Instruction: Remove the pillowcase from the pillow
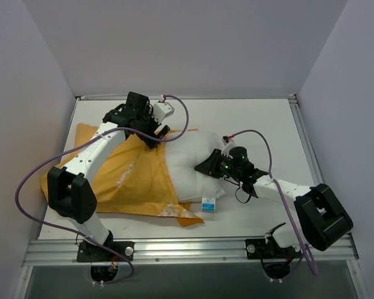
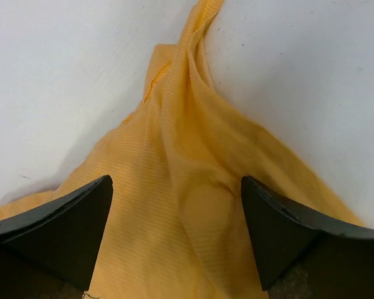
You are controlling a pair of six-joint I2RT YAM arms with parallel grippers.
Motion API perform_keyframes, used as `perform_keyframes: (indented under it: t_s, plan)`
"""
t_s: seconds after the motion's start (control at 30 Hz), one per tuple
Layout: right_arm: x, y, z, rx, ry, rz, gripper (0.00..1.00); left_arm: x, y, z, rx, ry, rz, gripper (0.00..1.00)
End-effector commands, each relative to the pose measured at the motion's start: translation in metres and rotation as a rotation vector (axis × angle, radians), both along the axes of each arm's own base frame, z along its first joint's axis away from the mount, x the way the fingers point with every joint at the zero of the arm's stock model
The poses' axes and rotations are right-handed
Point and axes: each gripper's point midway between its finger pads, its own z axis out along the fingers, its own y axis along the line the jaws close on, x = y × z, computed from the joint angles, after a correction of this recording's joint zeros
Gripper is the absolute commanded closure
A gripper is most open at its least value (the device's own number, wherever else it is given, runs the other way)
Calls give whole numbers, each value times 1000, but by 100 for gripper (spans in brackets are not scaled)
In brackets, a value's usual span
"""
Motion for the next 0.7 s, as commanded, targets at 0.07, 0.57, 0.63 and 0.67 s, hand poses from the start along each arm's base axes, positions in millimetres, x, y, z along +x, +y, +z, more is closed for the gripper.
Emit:
perform_keyframes:
  t_s: [0.07, 0.57, 0.63, 0.67]
  plan:
    - [15, -8, 35, -14, -101, -46, 100, -43, 27, 94, -166, 51, 62, 6]
    - [26, -19, 80, -32, -181, -33, 100, -203, 183, 17, -29, 382, 246, 6]
    - [29, -18, 82, -38, -181, -31, 100, -209, 183, 3, -18, 394, 224, 6]
    - [30, -18, 83, -41, -182, -33, 100, -207, 185, -3, -8, 387, 228, 6]
